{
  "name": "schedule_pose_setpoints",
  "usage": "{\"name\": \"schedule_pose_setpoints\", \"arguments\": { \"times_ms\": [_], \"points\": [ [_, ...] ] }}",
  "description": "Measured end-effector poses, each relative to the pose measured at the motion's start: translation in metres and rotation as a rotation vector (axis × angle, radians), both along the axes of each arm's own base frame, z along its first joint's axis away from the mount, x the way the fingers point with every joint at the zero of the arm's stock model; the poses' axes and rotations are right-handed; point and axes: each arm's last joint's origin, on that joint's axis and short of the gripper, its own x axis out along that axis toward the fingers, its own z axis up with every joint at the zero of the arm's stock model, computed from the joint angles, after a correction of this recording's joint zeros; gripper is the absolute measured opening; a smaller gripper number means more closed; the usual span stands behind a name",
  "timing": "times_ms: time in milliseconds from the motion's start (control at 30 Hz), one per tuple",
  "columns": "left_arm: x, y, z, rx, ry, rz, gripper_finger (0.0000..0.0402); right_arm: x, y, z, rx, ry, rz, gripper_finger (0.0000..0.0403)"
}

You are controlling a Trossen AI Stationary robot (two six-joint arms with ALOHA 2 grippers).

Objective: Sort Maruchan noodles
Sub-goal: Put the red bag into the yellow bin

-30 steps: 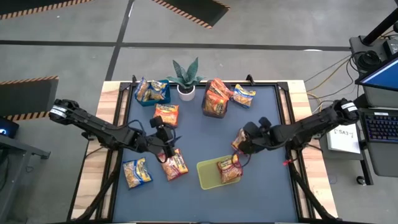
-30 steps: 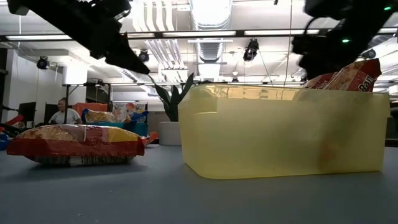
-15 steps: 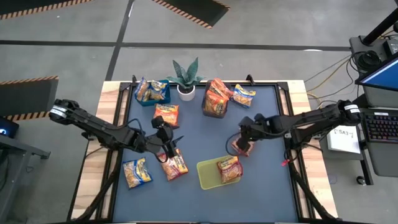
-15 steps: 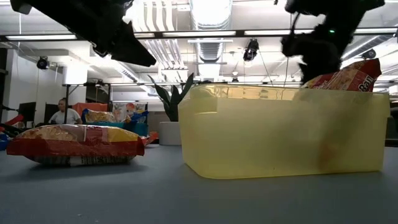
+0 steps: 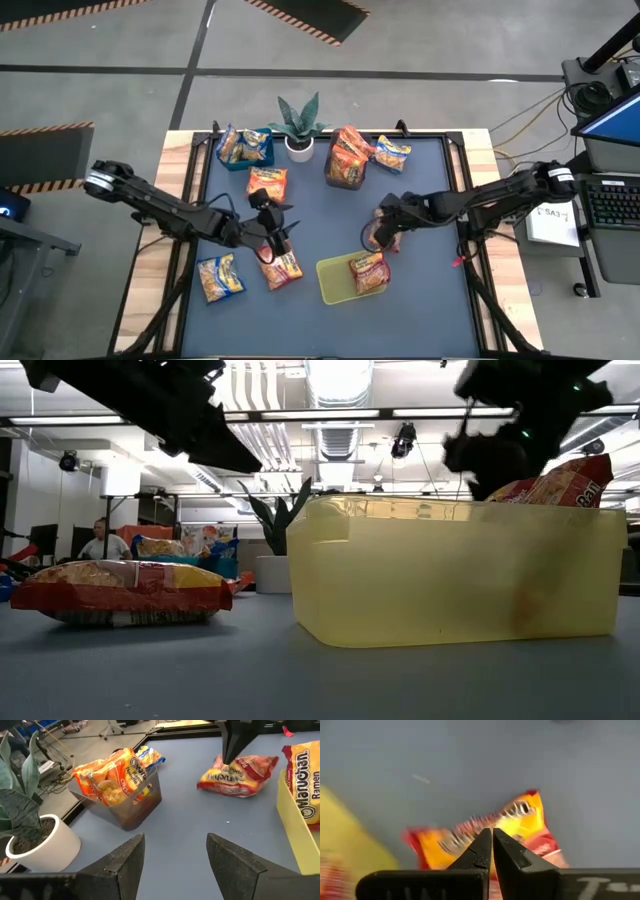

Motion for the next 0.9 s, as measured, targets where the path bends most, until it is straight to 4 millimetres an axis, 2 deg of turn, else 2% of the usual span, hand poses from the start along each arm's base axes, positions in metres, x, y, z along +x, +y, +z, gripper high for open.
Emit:
{"name": "schedule_pose_setpoints", "arguments": {
  "times_ms": [133, 300, 433, 567, 733, 900],
  "points": [
    [0.002, 0.0, 0.001, 0.002, -0.017, -0.004, 0.0196, 0.012, 0.002, 0.016, -0.023, -0.102, 0.107, 0.0008],
    [0.003, -0.001, 0.005, -0.006, -0.026, -0.013, 0.0196, 0.006, 0.003, 0.029, 0.027, -0.004, 0.141, 0.0008],
    [0.003, -0.001, 0.004, -0.005, -0.023, -0.014, 0.0196, -0.002, 0.004, 0.022, 0.092, 0.074, 0.129, 0.0008],
    [0.003, -0.001, 0.004, -0.001, -0.022, -0.015, 0.0196, -0.003, 0.003, 0.008, 0.073, 0.107, 0.105, 0.0008],
    [0.003, -0.001, 0.004, 0.001, -0.02, -0.016, 0.0196, 0.003, 0.0, -0.01, 0.055, 0.101, 0.097, 0.0008],
    [0.003, -0.001, 0.004, 0.001, -0.02, -0.015, 0.0196, 0.019, -0.007, -0.024, -0.031, 0.068, 0.077, 0.0008]
  ]
}}
